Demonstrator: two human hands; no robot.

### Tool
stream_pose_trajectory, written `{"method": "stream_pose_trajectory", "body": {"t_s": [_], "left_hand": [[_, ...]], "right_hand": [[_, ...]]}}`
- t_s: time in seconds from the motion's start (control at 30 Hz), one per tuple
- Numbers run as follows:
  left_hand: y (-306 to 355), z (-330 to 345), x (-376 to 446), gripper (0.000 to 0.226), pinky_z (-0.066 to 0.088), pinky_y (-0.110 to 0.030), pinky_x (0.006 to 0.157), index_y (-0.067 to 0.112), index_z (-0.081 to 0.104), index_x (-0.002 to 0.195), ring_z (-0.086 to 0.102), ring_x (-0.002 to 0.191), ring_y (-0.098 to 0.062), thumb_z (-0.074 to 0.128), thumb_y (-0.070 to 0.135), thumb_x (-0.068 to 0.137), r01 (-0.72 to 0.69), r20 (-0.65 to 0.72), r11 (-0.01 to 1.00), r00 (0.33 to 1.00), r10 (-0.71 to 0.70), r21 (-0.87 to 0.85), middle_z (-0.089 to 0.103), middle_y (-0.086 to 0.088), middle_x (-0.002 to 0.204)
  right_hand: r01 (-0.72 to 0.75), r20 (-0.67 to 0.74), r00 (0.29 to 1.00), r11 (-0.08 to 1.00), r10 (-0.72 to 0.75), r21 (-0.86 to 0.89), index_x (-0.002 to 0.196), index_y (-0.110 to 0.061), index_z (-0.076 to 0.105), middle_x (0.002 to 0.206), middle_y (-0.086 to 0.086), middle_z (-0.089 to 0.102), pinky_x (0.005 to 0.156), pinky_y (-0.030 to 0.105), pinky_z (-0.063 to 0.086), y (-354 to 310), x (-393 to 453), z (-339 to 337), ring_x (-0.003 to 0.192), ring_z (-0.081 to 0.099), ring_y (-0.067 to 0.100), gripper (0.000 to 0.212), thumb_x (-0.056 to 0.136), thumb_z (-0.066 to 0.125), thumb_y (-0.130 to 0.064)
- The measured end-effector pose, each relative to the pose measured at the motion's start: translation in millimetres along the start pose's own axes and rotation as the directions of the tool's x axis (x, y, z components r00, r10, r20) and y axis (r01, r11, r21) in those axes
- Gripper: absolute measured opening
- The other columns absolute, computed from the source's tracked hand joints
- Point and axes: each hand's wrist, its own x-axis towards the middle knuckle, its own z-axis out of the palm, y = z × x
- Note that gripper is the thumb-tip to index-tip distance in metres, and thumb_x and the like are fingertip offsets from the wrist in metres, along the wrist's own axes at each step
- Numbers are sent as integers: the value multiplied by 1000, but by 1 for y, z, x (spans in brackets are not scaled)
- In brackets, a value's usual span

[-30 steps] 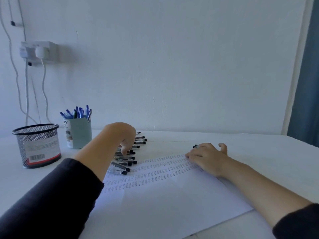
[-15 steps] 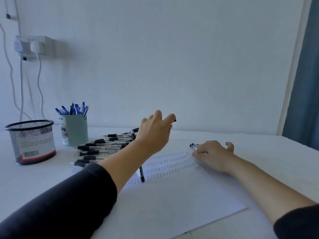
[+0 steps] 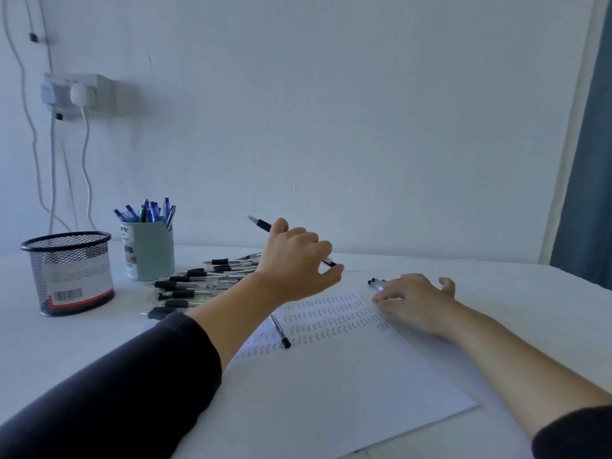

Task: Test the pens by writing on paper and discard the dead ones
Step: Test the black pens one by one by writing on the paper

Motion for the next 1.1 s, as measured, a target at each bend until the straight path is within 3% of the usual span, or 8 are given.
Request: {"method": "stream_pose_trajectory", "body": {"t_s": [0.23, 0.43, 0.53, 0.63, 0.7, 0.87, 0.97, 1.1], "left_hand": [[20, -9, 6, 27, 25, -20, 48, 13, 58, 66, 34, 31, -14, 47, 36, 74, -66, -91, 993, 994, 57, -98, 43, 8, 41], [29, -4, 11, 34, 40, -25, 36, 5, 67, 109, 57, 42, -28, 58, 8, 77, -51, -174, 967, 985, 6, -251, 65, -14, 88], [38, -16, 13, 41, 49, -28, 43, 6, 69, 108, 64, 54, -22, 40, 23, 85, -53, -277, 930, 960, -54, -364, 68, -15, 103], [46, -32, 18, 59, 35, -19, 44, 19, 69, 83, 54, 50, -7, 31, 64, 90, 197, -87, 878, 962, -259, -436, 61, 16, 58], [48, -34, 20, 59, 39, -27, 46, 21, 60, 70, 58, 54, -12, 34, 70, 87, 412, 126, 729, 901, -415, -547, 62, 10, 54], [62, -35, 25, 19, 53, -27, 48, 8, 55, 76, 52, 50, -15, 73, 8, 81, 627, 607, -241, 471, -640, -741, 57, -6, 65], [80, -23, 15, 14, 32, -21, 42, 10, 50, 76, 37, 45, -14, 59, 8, 86, 653, 703, -365, 376, -603, -663, 47, -5, 61], [91, -18, 8, 10, 42, -21, 43, 5, 57, 82, 50, 47, -20, 49, 9, 87, 729, 781, -361, 377, -497, -581, 62, -13, 68]], "right_hand": [[-4, 53, 999, 1000, 4, 1, 95, -22, 65, 84, -17, 46, 107, 52, -4, -2, -1, -4, 131, 24, 7, 26, 90, 41, -31], [-9, 92, 996, 999, 6, 36, 105, -21, 64, 123, -12, 51, 106, 51, -3, -4, -5, -7, 137, 16, 10, 25, 85, 51, -28], [-6, 107, 994, 1000, 3, 24, 122, -33, 60, 148, -10, 34, 109, 51, -4, -3, -8, -10, 142, 7, 10, 40, 82, 58, -29], [-13, 114, 993, 999, 10, 33, 120, -35, 61, 150, -8, 31, 108, 53, -3, -4, -9, -11, 142, 6, 11, 39, 81, 59, -30], [-20, 124, 992, 999, 17, 25, 120, -42, 59, 151, -9, 30, 108, 53, -3, -5, -9, -11, 142, 6, 12, 40, 81, 59, -32], [-22, 135, 991, 998, 15, 51, 123, -49, 54, 151, -11, 29, 111, 52, -5, -3, -8, -12, 143, 4, 10, 44, 82, 60, -34], [-42, 139, 990, 991, 25, 124, 111, -52, 55, 145, -13, 37, 112, 48, -8, 0, -6, -9, 143, 3, 5, 36, 79, 65, -37], [-56, 128, 991, 985, 35, 165, 103, -53, 56, 146, -13, 36, 113, 46, -10, 4, -3, -7, 143, 1, 4, 33, 76, 66, -37]]}}
